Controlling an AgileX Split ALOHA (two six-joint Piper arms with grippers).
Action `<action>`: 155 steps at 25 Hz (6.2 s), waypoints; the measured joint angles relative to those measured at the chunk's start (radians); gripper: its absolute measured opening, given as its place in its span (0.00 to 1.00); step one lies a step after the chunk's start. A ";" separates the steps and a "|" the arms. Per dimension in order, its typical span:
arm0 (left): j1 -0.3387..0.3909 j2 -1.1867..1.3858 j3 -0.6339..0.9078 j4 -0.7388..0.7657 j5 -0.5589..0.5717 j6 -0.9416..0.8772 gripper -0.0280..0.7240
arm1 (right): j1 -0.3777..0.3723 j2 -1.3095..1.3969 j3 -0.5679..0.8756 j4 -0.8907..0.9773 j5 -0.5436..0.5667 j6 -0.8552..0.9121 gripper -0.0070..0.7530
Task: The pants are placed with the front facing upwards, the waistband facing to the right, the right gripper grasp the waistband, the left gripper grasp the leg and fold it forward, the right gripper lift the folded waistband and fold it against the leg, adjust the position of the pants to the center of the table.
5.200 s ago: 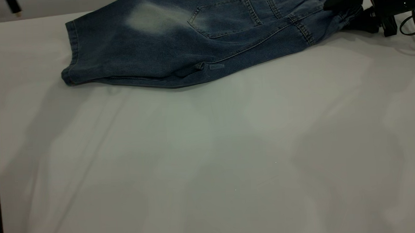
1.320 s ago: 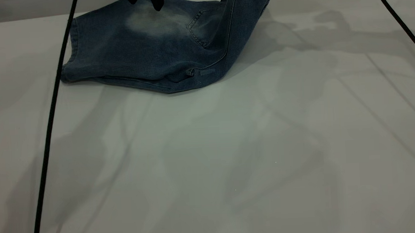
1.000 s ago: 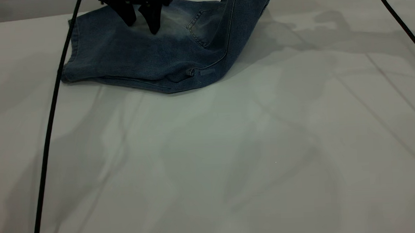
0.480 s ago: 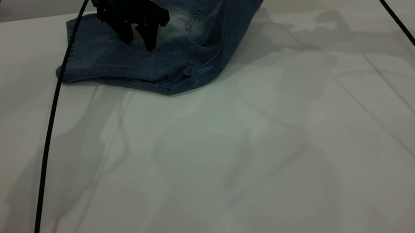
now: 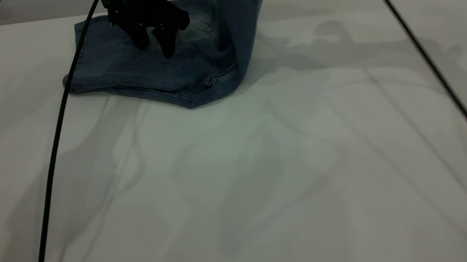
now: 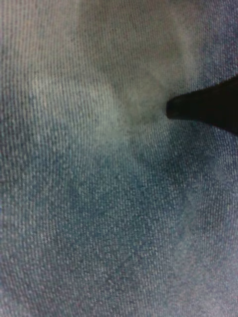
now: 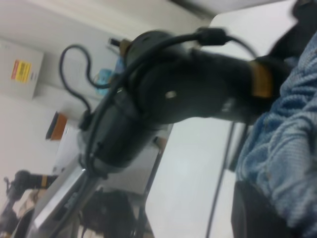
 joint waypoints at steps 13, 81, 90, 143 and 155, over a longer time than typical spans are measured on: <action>0.000 0.000 -0.023 0.013 0.008 0.000 0.65 | 0.060 0.002 -0.071 0.005 -0.041 0.049 0.15; -0.002 -0.647 -0.030 0.080 0.000 -0.007 0.65 | 0.270 0.161 -0.227 -0.056 -0.476 0.135 0.80; -0.002 -0.636 -0.031 0.030 0.000 -0.007 0.65 | 0.071 0.161 -0.421 -0.461 -0.245 0.381 0.79; -0.003 -0.245 0.348 -0.154 -0.004 0.009 0.65 | -0.112 -0.547 -0.354 -1.398 0.006 0.937 0.79; -0.003 -0.187 0.367 -0.154 -0.006 0.059 0.65 | -0.110 -0.616 -0.229 -1.395 0.005 0.934 0.79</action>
